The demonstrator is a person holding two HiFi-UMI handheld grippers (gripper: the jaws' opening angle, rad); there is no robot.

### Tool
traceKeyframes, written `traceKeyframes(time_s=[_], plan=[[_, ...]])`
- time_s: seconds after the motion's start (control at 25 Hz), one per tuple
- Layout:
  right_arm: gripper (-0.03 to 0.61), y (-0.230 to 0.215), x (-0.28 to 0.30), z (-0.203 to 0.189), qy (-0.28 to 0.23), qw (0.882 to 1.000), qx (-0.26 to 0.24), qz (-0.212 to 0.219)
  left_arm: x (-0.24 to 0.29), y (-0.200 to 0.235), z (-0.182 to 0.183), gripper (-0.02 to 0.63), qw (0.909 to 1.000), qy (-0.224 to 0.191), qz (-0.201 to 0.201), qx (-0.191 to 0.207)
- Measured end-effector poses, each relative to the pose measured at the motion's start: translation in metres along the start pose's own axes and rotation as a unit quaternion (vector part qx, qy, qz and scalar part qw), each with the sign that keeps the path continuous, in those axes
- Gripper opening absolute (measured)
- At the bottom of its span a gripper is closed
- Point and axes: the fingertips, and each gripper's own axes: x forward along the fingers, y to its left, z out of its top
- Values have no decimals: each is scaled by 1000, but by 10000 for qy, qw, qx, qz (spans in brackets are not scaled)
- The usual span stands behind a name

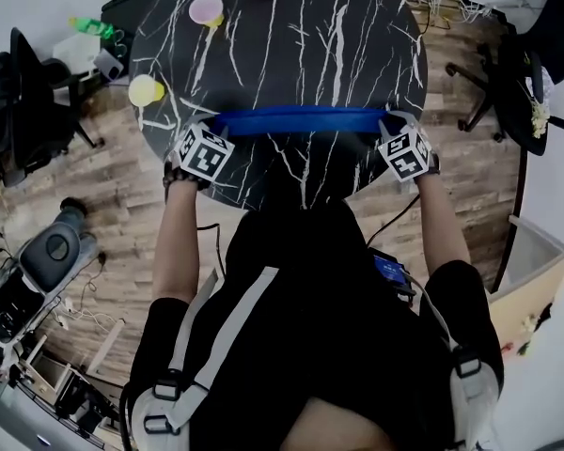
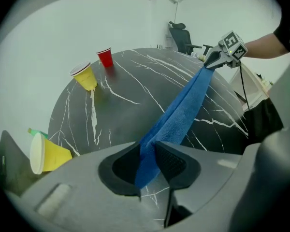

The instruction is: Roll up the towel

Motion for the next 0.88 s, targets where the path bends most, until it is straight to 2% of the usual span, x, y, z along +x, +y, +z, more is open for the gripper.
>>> traceKeyframes(time_s=[0.12, 0.24, 0.48, 0.6, 0.72, 0.88], plan=[[71, -4, 4, 1, 33, 9999, 102, -17, 9, 6, 0, 112, 9999, -70, 98, -38], [67, -3, 5, 1, 21, 9999, 146, -9, 11, 5, 0, 81, 9997, -157, 177, -102], [67, -3, 3, 4, -109, 9998, 140, -104, 7, 5, 0, 89, 9991, -220, 337, -106], [121, -9, -7, 10, -410, 9981, 329, -330, -3, 11, 6, 126, 9967, -535, 580, -171], [124, -13, -26, 26, -874, 9934, 563, -492, -19, 13, 13, 127, 9936, -844, 738, -158], [124, -1, -38, 30, -1054, 9921, 383, -558, -31, -1, 20, 126, 9913, -1122, 672, -138]])
